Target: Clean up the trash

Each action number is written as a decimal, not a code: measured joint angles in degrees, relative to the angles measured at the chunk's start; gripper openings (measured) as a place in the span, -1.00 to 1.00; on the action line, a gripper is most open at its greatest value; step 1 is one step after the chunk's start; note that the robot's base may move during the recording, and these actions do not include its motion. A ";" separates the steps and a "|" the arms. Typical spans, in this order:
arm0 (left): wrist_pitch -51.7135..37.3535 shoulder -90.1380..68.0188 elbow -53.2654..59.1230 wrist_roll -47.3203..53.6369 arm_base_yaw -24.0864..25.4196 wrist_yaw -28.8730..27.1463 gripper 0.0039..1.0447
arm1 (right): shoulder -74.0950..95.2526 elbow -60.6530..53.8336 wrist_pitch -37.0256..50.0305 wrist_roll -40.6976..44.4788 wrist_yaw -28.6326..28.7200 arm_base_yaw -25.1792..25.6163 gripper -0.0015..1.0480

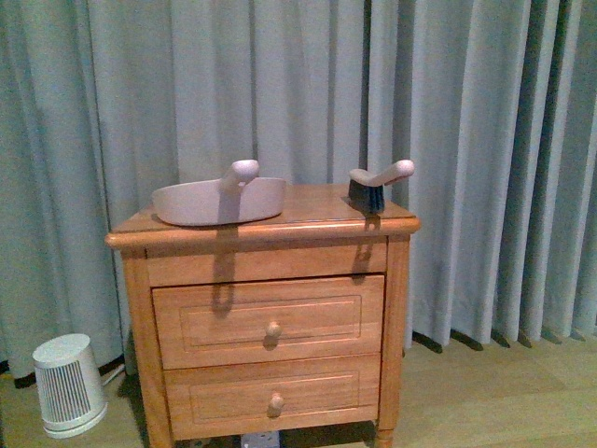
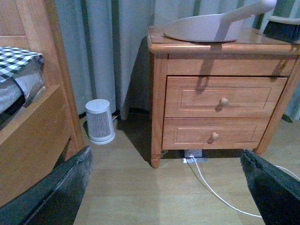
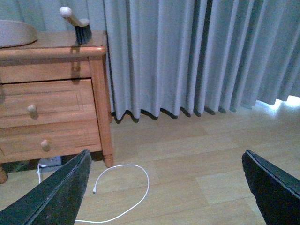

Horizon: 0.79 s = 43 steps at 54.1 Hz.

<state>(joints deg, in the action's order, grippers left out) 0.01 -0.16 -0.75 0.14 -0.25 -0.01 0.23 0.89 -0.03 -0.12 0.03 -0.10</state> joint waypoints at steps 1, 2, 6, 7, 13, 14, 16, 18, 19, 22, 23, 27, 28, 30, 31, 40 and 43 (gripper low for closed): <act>0.00 0.00 0.00 0.00 0.00 0.00 0.86 | 0.00 0.00 0.00 0.00 0.00 0.00 0.86; 0.00 0.00 0.00 0.00 0.00 0.00 0.86 | 0.00 0.00 0.00 0.00 0.00 0.00 0.86; 0.00 0.00 0.00 0.00 0.00 0.00 0.86 | 0.00 0.00 0.00 0.00 0.00 0.00 0.86; 0.00 0.00 0.00 0.00 0.00 0.00 0.86 | 0.00 0.00 0.00 0.00 0.00 0.00 0.86; 0.00 0.00 0.02 0.00 0.00 0.00 0.86 | 0.00 0.00 0.00 0.00 0.00 0.00 0.86; 0.00 0.00 0.02 0.00 0.00 0.00 0.86 | 0.00 0.00 0.00 0.00 0.00 0.00 0.86; 0.00 0.00 0.00 0.00 0.00 0.00 0.86 | 0.00 0.00 0.00 0.00 0.00 0.00 0.86; -0.02 0.00 0.02 0.00 0.00 0.00 0.86 | 0.00 0.00 0.00 0.00 0.00 0.00 0.86; 0.00 0.00 0.00 0.00 0.00 0.00 0.86 | 0.00 0.00 0.00 0.00 0.00 0.00 0.86; 0.00 0.00 0.02 0.00 0.00 0.00 0.86 | 0.00 0.00 0.00 0.00 0.00 0.00 0.86; 0.00 0.00 0.00 0.00 0.00 0.00 0.86 | 0.00 0.00 0.00 0.00 0.00 0.00 0.86; 0.00 0.00 0.02 0.00 0.00 0.00 0.86 | 0.00 0.00 0.00 0.00 0.00 0.00 0.86; 0.00 0.00 0.00 0.00 0.00 0.00 0.86 | 0.00 0.00 0.00 0.00 0.00 0.00 0.86; 0.00 0.00 0.00 0.00 0.00 0.00 0.86 | 0.00 0.00 0.00 0.00 0.00 0.00 0.86; 0.00 0.00 0.00 0.00 0.00 0.00 0.86 | 0.00 0.00 0.00 0.00 0.00 0.00 0.86; 0.00 0.00 0.00 0.00 0.00 0.00 0.86 | 0.00 0.00 0.00 0.00 0.00 0.00 0.86; 0.00 0.00 0.00 0.00 0.00 0.00 0.86 | 0.00 0.00 0.00 0.00 0.00 0.00 0.86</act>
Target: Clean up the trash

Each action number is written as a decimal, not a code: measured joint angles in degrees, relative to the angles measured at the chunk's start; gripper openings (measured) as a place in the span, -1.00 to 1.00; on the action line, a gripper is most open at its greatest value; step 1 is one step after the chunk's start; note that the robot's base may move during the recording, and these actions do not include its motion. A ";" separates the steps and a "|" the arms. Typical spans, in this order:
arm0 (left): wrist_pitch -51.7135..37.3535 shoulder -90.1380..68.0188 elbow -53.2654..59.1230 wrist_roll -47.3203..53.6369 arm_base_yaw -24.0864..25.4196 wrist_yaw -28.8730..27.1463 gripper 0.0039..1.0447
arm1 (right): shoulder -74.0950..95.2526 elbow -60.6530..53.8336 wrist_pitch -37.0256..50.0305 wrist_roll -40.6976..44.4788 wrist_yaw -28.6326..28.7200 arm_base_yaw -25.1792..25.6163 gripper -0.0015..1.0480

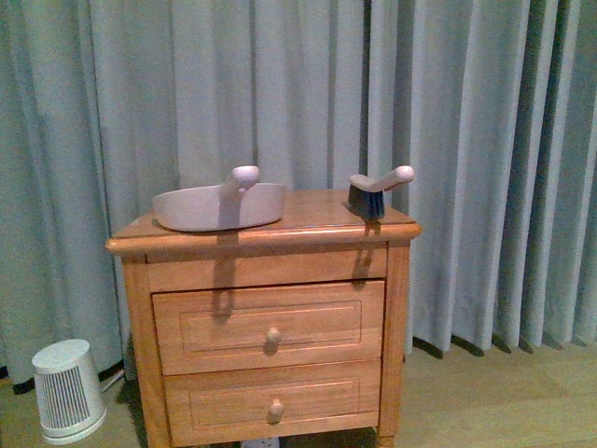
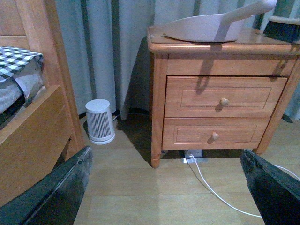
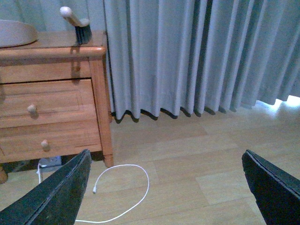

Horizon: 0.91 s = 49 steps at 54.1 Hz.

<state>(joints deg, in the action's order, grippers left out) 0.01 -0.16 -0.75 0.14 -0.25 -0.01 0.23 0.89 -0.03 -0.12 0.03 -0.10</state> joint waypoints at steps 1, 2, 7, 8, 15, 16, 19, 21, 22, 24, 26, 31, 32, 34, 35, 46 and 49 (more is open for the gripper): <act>0.00 0.00 0.02 0.00 0.00 0.00 0.86 | 0.00 0.00 0.00 0.00 0.00 0.00 0.86; 0.00 0.00 0.02 0.00 0.00 0.00 0.86 | 0.00 0.00 0.00 0.00 0.00 0.00 0.86; 0.00 0.00 0.02 0.00 0.00 0.00 0.86 | 0.00 0.00 0.00 0.00 0.00 0.00 0.86; 0.00 0.00 0.02 0.00 0.00 0.00 0.86 | 0.00 0.00 0.00 0.00 0.00 0.00 0.86; 0.00 0.00 0.00 0.00 0.00 0.00 0.86 | 0.00 0.00 0.00 0.00 0.00 0.00 0.86; 0.00 0.00 0.02 0.00 0.00 0.00 0.86 | 0.00 0.00 0.00 0.00 0.00 0.00 0.86; 0.00 0.00 0.02 0.00 0.00 0.00 0.86 | 0.00 0.00 0.00 0.00 0.00 0.00 0.86; 0.00 0.00 0.00 0.00 0.00 0.00 0.86 | 0.00 0.00 0.00 0.00 0.00 0.00 0.86; 0.00 0.00 0.00 0.00 0.00 0.00 0.86 | 0.00 0.00 0.00 0.00 0.00 0.00 0.86; 0.00 0.00 0.02 0.00 0.00 -0.02 0.86 | -0.02 0.00 0.00 0.00 0.00 0.00 0.86; 0.00 0.00 0.00 0.00 0.00 -0.02 0.86 | 0.00 0.00 0.00 0.00 0.00 0.00 0.86; 0.00 0.00 0.00 0.00 0.00 0.00 0.86 | 0.00 0.00 0.00 0.00 0.00 0.00 0.86; 0.00 0.00 0.00 0.00 0.00 0.00 0.86 | 0.00 0.00 0.00 0.00 0.00 0.00 0.86; 0.00 0.00 0.02 0.00 0.00 0.00 0.86 | 0.00 0.00 0.00 0.00 0.00 0.00 0.86; 0.00 0.00 0.00 0.00 0.00 0.00 0.86 | 0.00 0.00 0.00 0.00 0.00 0.00 0.86; 0.00 0.00 0.00 0.00 0.00 0.04 0.86 | 0.00 0.00 0.00 0.00 0.00 0.00 0.86; 0.00 0.00 0.02 0.00 0.00 0.00 0.86 | 0.00 0.00 0.00 0.00 0.00 0.00 0.86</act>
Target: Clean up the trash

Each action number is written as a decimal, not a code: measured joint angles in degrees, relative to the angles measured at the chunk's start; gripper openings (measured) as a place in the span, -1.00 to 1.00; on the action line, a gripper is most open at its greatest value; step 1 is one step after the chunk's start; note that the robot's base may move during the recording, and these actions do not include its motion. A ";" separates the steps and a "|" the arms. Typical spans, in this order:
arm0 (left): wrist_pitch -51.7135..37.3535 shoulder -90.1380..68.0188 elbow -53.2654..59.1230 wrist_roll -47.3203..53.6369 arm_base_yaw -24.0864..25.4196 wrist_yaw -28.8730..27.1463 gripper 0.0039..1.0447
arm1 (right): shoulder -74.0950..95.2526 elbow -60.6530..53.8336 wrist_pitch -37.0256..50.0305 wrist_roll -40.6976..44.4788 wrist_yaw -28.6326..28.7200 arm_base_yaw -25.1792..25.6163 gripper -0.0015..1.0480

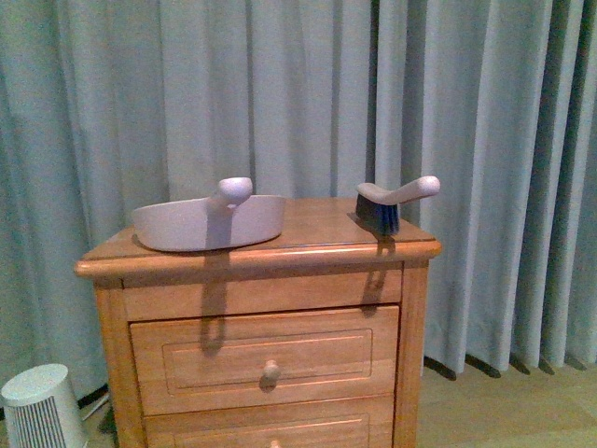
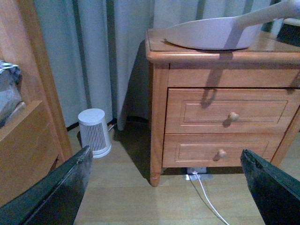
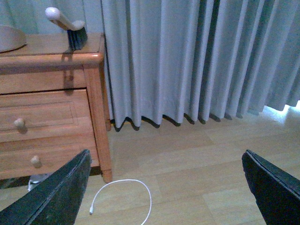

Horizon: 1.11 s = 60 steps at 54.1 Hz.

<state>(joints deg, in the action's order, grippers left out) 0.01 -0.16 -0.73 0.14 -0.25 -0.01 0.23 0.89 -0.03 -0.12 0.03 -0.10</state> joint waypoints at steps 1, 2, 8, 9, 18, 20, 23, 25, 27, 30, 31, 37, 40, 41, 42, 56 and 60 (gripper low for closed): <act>0.00 0.00 0.00 0.00 0.00 0.00 0.86 | 0.00 0.00 0.00 0.00 0.02 0.00 0.86; 0.00 0.00 -0.02 0.00 0.00 0.00 0.86 | 0.00 0.00 0.00 0.00 0.02 0.00 0.86; 0.00 0.02 0.00 0.00 0.00 0.00 0.86 | 0.00 0.00 0.00 0.00 -0.02 0.00 0.86; 0.00 0.00 0.00 0.00 0.00 0.00 0.86 | 0.00 0.00 0.00 0.00 -0.02 0.00 0.86; 0.00 0.02 0.00 0.00 0.00 0.00 0.86 | -0.04 0.00 0.00 0.00 0.04 0.00 0.86; 0.00 0.02 -0.02 0.00 0.00 0.02 0.86 | -0.07 0.00 0.00 0.00 0.00 0.00 0.86; 0.00 0.02 0.00 0.00 0.00 0.00 0.86 | -0.07 0.00 0.00 0.00 -0.02 0.00 0.86; 0.00 0.02 -0.02 0.00 0.00 0.00 0.86 | -0.07 0.00 0.00 0.00 0.00 0.00 0.86; 0.00 0.02 0.00 0.00 0.00 0.02 0.86 | -0.07 0.00 0.00 -0.02 -0.02 0.00 0.86; 0.00 0.02 -0.02 0.00 0.00 0.00 0.86 | -0.07 0.00 0.00 0.00 0.00 0.00 0.86; 0.00 0.02 0.00 0.02 0.00 0.00 0.86 | -0.07 0.00 0.00 -0.02 0.00 0.00 0.86; 0.00 0.02 0.00 0.00 0.00 0.00 0.86 | -0.07 0.00 0.00 0.00 0.00 0.00 0.86; 0.00 0.02 -0.02 0.00 0.00 0.00 0.86 | -0.07 0.00 0.02 0.00 0.00 0.00 0.86; 0.00 0.02 -0.02 0.00 0.00 0.02 0.86 | -0.07 0.00 0.00 0.00 0.02 0.00 0.86; 0.00 0.02 -0.02 0.00 0.00 0.00 0.86 | -0.07 0.00 0.00 0.00 -0.02 0.00 0.86; 5.35 -42.42 -25.40 -2.56 -4.20 -3.93 0.86 | -0.07 0.00 0.00 0.00 -0.02 0.00 0.86; 8.37 -50.45 -33.59 -0.04 -7.02 -6.12 0.86 | -0.07 0.00 0.00 0.00 0.00 0.00 0.86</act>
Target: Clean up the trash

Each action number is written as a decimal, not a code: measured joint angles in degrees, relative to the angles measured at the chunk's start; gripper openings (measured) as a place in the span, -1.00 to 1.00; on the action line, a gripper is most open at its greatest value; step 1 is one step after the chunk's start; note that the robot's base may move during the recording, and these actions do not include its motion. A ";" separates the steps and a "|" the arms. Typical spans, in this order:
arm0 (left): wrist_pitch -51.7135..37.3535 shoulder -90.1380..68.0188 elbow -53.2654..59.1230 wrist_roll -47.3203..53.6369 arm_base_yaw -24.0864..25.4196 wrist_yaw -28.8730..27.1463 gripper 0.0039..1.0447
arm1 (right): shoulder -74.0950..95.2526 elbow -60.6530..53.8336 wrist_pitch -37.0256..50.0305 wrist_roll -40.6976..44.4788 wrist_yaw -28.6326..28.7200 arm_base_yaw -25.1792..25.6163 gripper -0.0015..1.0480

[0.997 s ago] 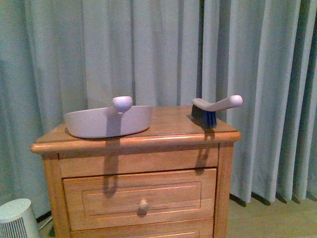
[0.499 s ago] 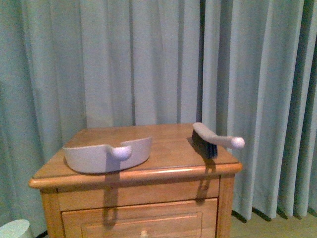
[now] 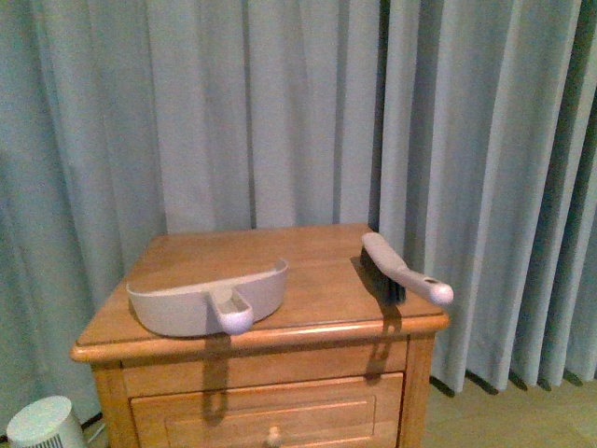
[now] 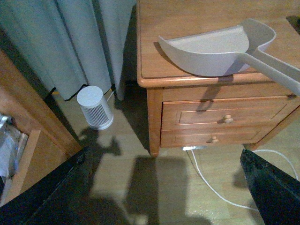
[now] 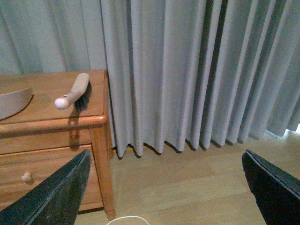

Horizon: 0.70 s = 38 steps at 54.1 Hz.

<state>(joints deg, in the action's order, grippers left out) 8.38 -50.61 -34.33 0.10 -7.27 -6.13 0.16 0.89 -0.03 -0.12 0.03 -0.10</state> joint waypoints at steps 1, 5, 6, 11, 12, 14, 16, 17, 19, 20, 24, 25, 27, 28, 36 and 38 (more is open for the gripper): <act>0.81 -2.03 -2.38 0.76 -0.96 -0.70 0.86 | 0.00 0.00 0.00 0.00 0.00 0.00 0.86; 4.11 -9.46 -11.69 3.34 -5.03 -3.17 0.86 | 0.00 0.00 0.00 0.00 0.00 0.00 0.86; 4.87 -11.21 -13.92 3.63 -6.05 -3.80 0.86 | 0.00 0.00 0.00 0.00 0.00 0.00 0.86; 7.74 -18.60 -22.80 4.66 -10.19 -7.19 0.86 | 0.00 0.00 0.00 0.00 0.00 0.00 0.86; 8.24 -20.17 -24.50 4.63 -11.02 -7.91 0.86 | 0.00 0.00 0.00 0.00 0.00 0.00 0.86; 9.70 -23.26 -27.71 4.42 -12.44 -8.98 0.86 | 0.00 0.00 0.00 0.00 0.00 0.00 0.86; 11.21 -26.29 -30.40 3.58 -13.70 -10.25 0.86 | 0.00 0.00 0.00 0.00 0.00 0.00 0.86; 11.65 -27.74 -31.50 3.21 -14.25 -10.93 0.86 | 0.00 0.00 0.00 0.00 0.00 0.00 0.86; 12.11 -29.94 -32.96 2.56 -14.93 -11.85 0.86 | 0.00 0.00 0.00 0.00 0.00 0.00 0.86; 12.52 -31.43 -33.92 2.10 -15.39 -12.48 0.86 | 0.00 0.00 0.00 0.00 0.00 0.00 0.86; 13.81 -37.20 -37.35 -0.50 -16.70 -14.45 0.86 | 0.00 0.00 0.00 0.00 0.00 0.00 0.86; 14.05 -38.56 -38.12 -1.09 -16.98 -15.02 0.86 | 0.00 0.00 0.00 0.00 0.00 0.00 0.86; 14.64 -41.20 -39.76 -2.32 -17.46 -15.63 0.86 | 0.00 0.00 0.00 0.00 0.00 0.00 0.86; 14.75 -41.81 -40.17 -2.62 -17.57 -15.78 0.86 | 0.00 0.00 0.00 0.00 0.00 0.00 0.86; 18.12 -51.60 -48.43 -8.02 -19.08 -17.57 0.86 | 0.00 0.00 0.00 0.00 0.00 0.00 0.86; 19.15 -53.57 -50.36 -9.40 -19.10 -18.03 0.86 | 0.00 0.00 0.00 0.00 0.00 0.00 0.86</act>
<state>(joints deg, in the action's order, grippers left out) 27.53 -104.18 -84.68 -9.30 -26.37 -24.16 0.16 0.89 -0.03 -0.12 0.03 -0.10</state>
